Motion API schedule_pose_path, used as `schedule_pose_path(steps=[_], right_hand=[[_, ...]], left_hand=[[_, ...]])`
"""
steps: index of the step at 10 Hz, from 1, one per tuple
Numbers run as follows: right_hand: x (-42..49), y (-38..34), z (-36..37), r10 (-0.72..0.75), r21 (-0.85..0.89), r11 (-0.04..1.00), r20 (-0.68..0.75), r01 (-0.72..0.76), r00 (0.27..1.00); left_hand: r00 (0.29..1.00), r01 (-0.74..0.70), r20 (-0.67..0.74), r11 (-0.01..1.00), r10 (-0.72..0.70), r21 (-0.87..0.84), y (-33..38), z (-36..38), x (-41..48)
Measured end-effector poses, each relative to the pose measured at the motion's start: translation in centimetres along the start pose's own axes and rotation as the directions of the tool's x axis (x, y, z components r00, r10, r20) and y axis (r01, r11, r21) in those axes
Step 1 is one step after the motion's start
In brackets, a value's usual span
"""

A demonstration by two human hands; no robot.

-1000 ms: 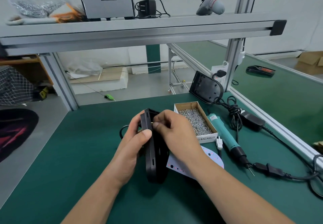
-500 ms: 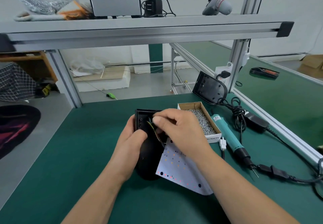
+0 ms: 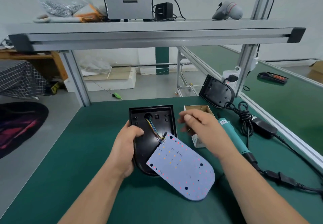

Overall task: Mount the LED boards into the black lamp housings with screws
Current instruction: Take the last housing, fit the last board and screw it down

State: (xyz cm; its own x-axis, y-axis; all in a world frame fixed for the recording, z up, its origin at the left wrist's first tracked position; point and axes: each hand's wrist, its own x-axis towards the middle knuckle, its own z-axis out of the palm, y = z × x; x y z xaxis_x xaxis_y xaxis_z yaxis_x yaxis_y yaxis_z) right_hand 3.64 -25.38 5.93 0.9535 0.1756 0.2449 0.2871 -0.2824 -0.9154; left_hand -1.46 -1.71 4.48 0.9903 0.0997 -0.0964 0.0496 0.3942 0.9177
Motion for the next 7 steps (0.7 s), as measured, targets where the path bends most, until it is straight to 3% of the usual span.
schedule_pose_path(steps=[1, 2, 3, 4, 5, 6, 7], right_hand=[[0.0, -0.6, 0.7, 0.022, 0.256, 0.966, 0.066, -0.038, 0.998], [-0.3, -0.9, 2.3, 0.02, 0.274, 0.957, 0.255, -0.092, 0.967], [-1.2, -1.1, 3.5, 0.054, 0.103, 0.99, 0.334, -0.094, 0.941], [-1.2, -1.1, 4.0, 0.026, -0.014, 1.0, 0.307, -0.023, 0.951], [-1.2, -2.0, 4.4, -0.059, 0.011, 0.998, 0.35, 0.059, 0.935], [-1.1, -1.5, 4.8, 0.042, 0.005, 0.999, 0.31, -0.046, 0.95], [-1.0, -1.4, 4.6, 0.085, -0.083, 0.994, 0.114, -0.076, 0.99]], left_hand=[[0.989, 0.147, 0.034, 0.985, -0.145, -0.089, 0.5, 0.1, -0.5], [0.981, 0.185, 0.082, 0.977, -0.177, -0.103, 0.4, 0.5, -0.8], [0.976, 0.202, 0.103, 0.974, -0.192, -0.1, 0.0, 0.9, -1.0], [0.972, 0.214, 0.118, 0.971, -0.202, -0.108, 0.1, 0.9, -1.0], [0.967, 0.23, 0.137, 0.968, -0.216, -0.099, 0.3, 0.9, -1.0], [0.966, 0.231, 0.138, 0.97, -0.218, -0.082, 0.1, 0.9, -1.1], [0.973, 0.187, 0.152, 0.979, -0.172, -0.084, 0.0, 1.0, -1.0]])
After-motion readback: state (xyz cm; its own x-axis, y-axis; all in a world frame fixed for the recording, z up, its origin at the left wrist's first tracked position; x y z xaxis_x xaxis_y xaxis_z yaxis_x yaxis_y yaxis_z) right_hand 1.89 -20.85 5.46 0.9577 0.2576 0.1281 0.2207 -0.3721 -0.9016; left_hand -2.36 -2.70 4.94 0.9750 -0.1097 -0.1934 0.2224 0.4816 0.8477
